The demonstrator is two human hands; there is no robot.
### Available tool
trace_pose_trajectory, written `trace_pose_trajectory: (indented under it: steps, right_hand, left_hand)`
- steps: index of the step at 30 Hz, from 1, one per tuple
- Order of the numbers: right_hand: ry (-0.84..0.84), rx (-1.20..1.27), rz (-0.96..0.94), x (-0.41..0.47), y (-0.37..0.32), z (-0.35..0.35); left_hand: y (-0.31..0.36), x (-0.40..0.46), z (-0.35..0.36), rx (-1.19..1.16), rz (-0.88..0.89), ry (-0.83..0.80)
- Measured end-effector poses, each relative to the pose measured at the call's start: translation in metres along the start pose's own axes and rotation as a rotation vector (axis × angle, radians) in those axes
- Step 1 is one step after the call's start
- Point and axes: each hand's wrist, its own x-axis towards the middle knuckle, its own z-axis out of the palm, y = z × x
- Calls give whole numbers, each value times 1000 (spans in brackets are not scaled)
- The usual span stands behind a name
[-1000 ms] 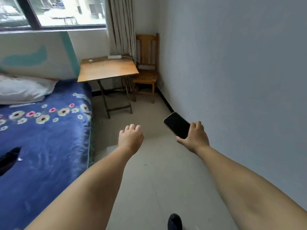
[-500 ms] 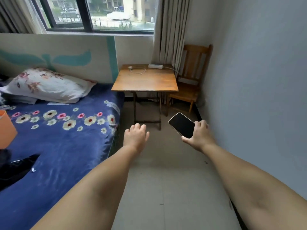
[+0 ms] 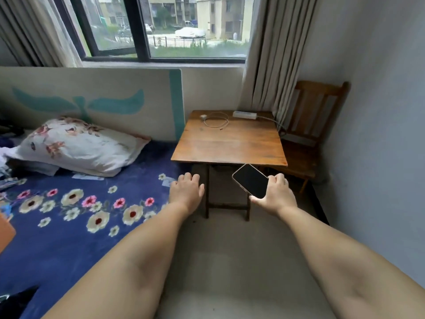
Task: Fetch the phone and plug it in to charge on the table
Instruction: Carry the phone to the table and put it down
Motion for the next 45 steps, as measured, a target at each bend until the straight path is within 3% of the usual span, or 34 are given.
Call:
trace_pose_trajectory:
  steps: [11,19,27,36,45]
  right_hand:
    - [-37,-38,164,217,52,26]
    - [-59,-27,175,419,91,31]
    - [-146,3,214,542,113,72]
    - [-223,102,496,675,134,173]
    - [-226,107,594,742,146,255]
  left_hand:
    - [39,253,58,-36,170,-80]
    - [67,446,96,-22,94,-108]
    - [79,571,139,-4,108,-168]
    - [80,732,254,-13,290,-341]
    - [79,791,362,-109,425,-434]
